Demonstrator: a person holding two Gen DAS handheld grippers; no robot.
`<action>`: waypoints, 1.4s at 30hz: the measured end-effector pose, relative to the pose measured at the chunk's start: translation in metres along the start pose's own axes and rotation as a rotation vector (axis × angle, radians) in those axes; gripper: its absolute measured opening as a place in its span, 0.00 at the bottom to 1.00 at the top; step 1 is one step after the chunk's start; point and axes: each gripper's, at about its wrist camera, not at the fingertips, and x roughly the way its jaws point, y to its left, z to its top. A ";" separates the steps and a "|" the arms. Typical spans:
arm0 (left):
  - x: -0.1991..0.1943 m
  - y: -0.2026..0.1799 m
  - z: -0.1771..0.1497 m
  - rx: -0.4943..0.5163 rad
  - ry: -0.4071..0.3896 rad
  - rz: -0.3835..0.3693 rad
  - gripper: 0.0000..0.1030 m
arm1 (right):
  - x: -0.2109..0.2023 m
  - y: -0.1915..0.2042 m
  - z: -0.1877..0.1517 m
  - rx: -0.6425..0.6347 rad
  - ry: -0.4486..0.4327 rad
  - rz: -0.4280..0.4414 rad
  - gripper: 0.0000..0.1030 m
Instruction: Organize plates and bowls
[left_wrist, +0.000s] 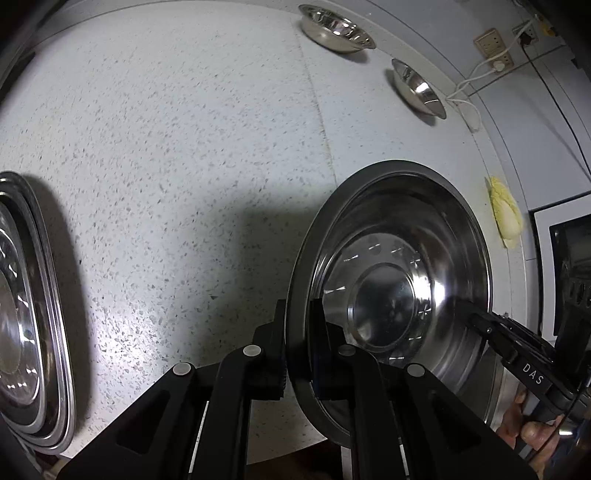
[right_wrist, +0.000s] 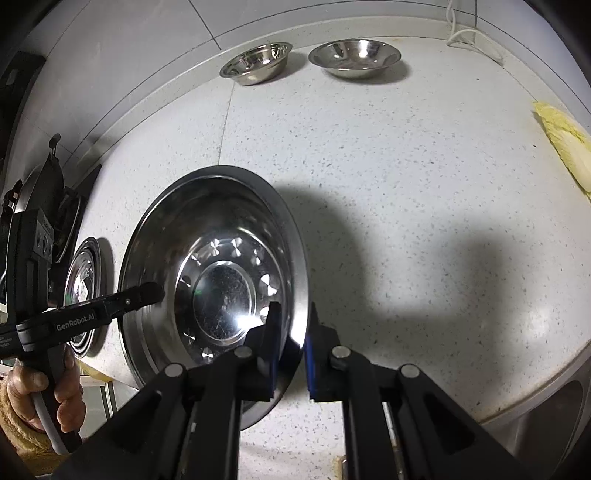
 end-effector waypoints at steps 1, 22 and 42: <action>0.000 0.000 -0.001 0.002 -0.003 0.005 0.07 | 0.002 -0.001 0.000 0.000 0.004 0.005 0.10; -0.030 0.001 0.004 0.058 -0.084 0.086 0.66 | -0.017 -0.037 -0.002 0.052 -0.016 0.011 0.50; -0.026 -0.066 0.140 0.020 -0.060 0.018 0.89 | -0.033 -0.118 0.165 0.111 -0.048 -0.153 0.66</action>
